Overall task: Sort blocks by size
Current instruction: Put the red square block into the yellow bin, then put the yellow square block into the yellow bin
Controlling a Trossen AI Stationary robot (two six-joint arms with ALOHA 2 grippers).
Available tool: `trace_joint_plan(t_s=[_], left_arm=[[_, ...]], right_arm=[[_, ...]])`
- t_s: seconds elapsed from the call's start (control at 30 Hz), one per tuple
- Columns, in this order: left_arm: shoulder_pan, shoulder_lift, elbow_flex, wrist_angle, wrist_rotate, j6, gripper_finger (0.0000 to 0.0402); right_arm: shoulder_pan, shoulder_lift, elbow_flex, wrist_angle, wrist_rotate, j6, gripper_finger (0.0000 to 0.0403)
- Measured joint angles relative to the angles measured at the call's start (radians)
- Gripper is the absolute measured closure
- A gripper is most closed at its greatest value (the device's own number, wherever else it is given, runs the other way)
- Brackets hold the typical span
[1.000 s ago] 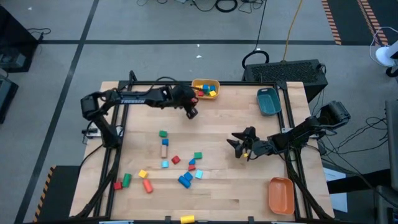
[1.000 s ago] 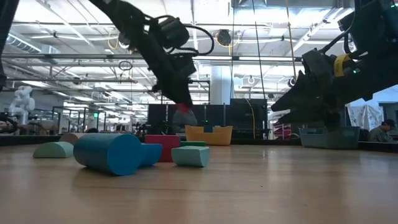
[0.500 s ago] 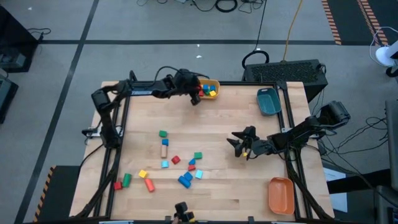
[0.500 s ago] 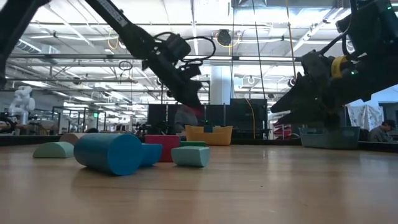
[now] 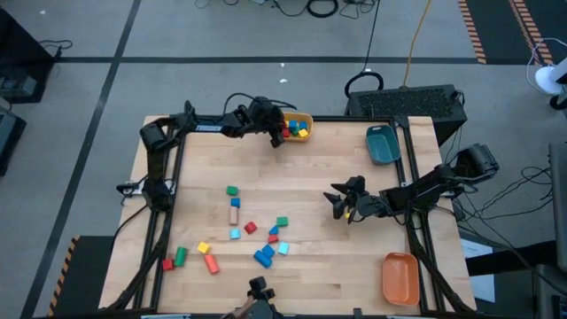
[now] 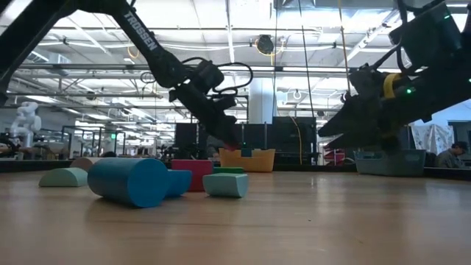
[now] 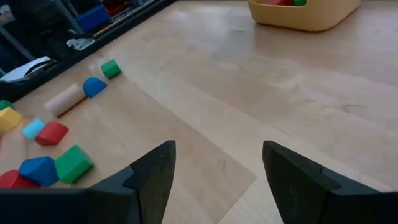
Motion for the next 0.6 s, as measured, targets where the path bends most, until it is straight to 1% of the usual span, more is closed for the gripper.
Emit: trace_joint_plan(t_s=[0.13,0.2,0.47,0.6], left_arm=[[0.006,0.0,0.0,0.022,0.0,0.001,0.0223],[0.007,-0.001,0.0,0.032,0.0,0.002,0.0215],[0.001,-0.018,0.0,0.011,0.0,-0.003,0.0208],[-0.021,-0.085,0.0,-0.076,0.0,-0.003,0.0207]], right_arm=[[-0.019,0.0,0.0,0.0,-0.004,-0.004,0.0174],[-0.026,0.0,0.0,-0.001,-0.006,-0.004,0.0174],[-0.046,0.0,0.0,-0.002,-0.025,-0.009,0.0174],[-0.047,0.0,0.0,-0.008,-0.032,-0.01,0.0174]])
